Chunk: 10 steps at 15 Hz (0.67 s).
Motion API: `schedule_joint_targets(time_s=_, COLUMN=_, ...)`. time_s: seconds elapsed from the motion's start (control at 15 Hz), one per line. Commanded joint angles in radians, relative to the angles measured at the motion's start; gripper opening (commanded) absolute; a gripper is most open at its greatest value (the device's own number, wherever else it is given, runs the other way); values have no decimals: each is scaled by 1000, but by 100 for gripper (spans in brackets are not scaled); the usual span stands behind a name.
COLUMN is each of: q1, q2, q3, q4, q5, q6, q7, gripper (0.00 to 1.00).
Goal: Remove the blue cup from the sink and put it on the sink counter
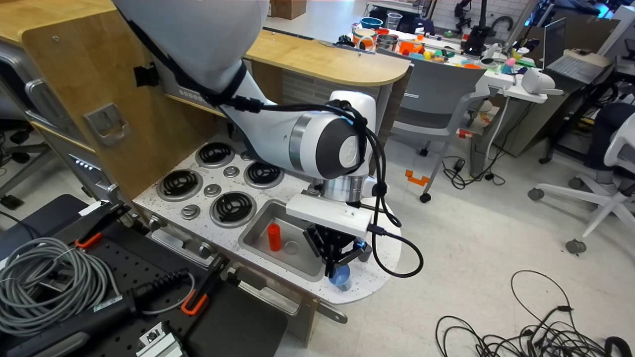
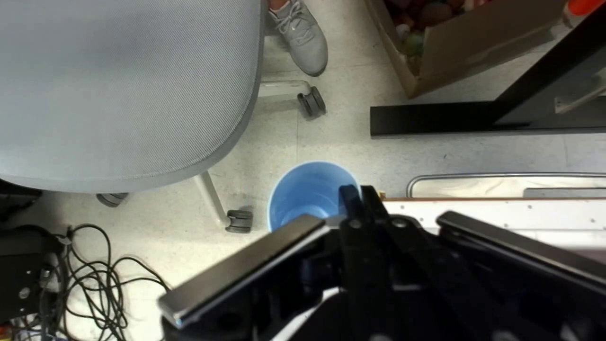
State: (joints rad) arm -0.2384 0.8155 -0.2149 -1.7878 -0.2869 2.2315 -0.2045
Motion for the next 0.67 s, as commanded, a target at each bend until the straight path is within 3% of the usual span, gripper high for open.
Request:
schedule_joint_targets(time_s=0.0, q1=-83, q2=44, q3=76, q4=101, q5=85, q6=-66, q7=-131, gripper=1)
schedule_joint_targets(time_s=0.6, q1=-154, q2=161, q3=115, q4=216, q5=97, q6=-83, q7=-313, gripper=1)
